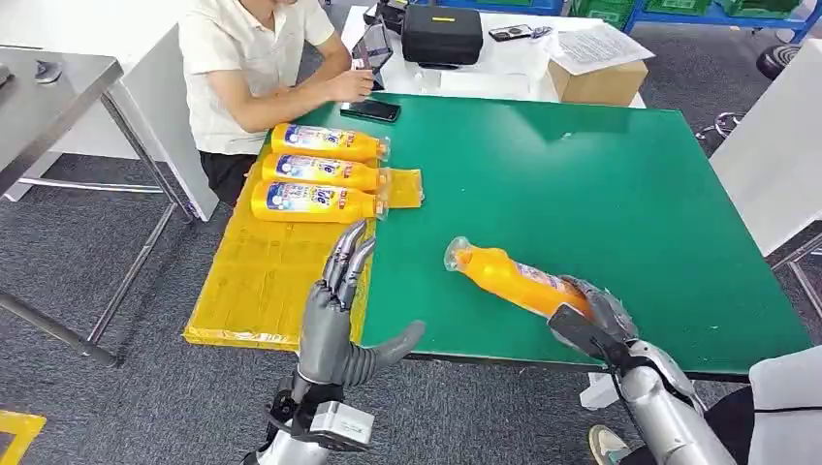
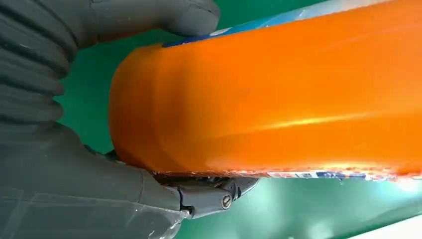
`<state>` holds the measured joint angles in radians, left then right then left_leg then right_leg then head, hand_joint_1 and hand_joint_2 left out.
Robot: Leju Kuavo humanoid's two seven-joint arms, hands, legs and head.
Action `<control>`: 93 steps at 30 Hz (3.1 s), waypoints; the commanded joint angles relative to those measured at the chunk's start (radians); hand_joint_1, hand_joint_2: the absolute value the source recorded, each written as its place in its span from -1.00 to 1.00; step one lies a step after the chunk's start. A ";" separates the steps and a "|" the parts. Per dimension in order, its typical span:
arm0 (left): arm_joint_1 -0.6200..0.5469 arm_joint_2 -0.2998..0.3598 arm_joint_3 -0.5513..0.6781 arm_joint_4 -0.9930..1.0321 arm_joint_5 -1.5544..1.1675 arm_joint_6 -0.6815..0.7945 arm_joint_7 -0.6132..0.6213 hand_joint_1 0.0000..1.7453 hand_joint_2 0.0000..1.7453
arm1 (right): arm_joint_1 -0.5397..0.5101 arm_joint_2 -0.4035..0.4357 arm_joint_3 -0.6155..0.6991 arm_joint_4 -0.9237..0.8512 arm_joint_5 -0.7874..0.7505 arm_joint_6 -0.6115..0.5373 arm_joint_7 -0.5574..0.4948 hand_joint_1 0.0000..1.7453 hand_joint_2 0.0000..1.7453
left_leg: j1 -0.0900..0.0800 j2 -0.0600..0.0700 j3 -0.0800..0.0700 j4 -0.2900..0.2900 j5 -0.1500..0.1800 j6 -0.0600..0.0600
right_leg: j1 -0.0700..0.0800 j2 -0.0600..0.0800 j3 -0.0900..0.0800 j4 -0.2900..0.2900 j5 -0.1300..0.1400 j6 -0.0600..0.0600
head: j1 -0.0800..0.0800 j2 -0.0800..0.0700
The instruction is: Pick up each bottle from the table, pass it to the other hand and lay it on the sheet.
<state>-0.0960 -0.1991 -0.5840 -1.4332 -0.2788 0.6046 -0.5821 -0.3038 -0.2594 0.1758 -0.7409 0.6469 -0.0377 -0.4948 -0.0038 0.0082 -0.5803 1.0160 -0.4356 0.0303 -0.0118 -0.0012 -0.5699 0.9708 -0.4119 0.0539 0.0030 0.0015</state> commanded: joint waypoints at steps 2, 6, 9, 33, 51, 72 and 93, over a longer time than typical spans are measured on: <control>-0.030 0.006 0.018 0.061 0.063 -0.018 -0.005 -1.00 1.00 | 0.201 0.051 0.006 -0.172 -0.049 0.033 -0.017 1.00 1.00 | 0.002 -0.003 -0.001 -0.001 0.000 -0.002 | 0.002 -0.003 0.000 -0.001 0.000 -0.002 | 0.000 0.000; -0.030 0.003 0.020 0.069 0.074 -0.023 -0.010 -1.00 1.00 | 0.209 0.050 0.003 -0.190 -0.060 0.020 -0.033 1.00 1.00 | 0.002 -0.003 -0.005 -0.002 0.001 -0.002 | 0.002 -0.003 0.006 -0.002 0.001 -0.004 | 0.000 0.000; -0.017 -0.008 0.029 0.091 0.135 -0.055 0.004 -1.00 1.00 | 0.226 0.083 -0.010 -0.267 -0.094 -0.010 -0.063 1.00 1.00 | 0.002 -0.003 -0.005 -0.002 0.001 -0.003 | 0.002 -0.003 0.006 -0.001 0.001 -0.004 | 0.000 0.000; 0.055 0.067 0.000 0.174 0.927 -0.371 0.232 -1.00 1.00 | 0.303 0.243 0.141 -0.528 -0.356 -0.115 -0.106 1.00 1.00 | 0.001 -0.001 -0.021 -0.002 0.002 -0.004 | 0.000 0.000 -0.008 0.002 -0.001 -0.005 | 0.000 0.000; 0.023 0.055 -0.039 0.139 0.858 -0.422 0.254 -1.00 1.00 | 0.151 0.293 0.306 -0.242 -0.223 -0.180 0.007 1.00 1.00 | 0.001 0.001 -0.024 -0.002 0.003 -0.003 | 0.000 0.002 -0.011 0.001 0.001 -0.003 | 0.000 0.000; -0.064 0.017 -0.025 0.354 0.920 -0.364 0.303 -1.00 1.00 | 0.108 0.341 0.404 -0.234 -0.211 -0.221 0.000 1.00 1.00 | 0.001 0.000 -0.025 -0.001 0.002 -0.003 | 0.000 0.001 -0.012 0.002 0.000 -0.004 | 0.000 0.000; -0.062 -0.023 0.089 0.160 1.059 -0.212 0.193 1.00 1.00 | 0.124 0.332 0.569 -0.251 -0.184 -0.308 0.013 1.00 1.00 | 0.001 -0.004 -0.027 0.000 0.003 -0.003 | 0.001 -0.003 -0.013 0.003 -0.001 -0.004 | 0.000 0.000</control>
<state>-0.1173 -0.2247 -0.5455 -1.2181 0.8034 0.3773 -0.3296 -0.1825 0.0797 0.6611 -1.0319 0.4711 -0.3700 -0.4696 -0.0035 0.0064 -0.6111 1.0159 -0.4311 0.0293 -0.0122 -0.0030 -0.5871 0.9740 -0.4109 0.0524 0.0031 0.0015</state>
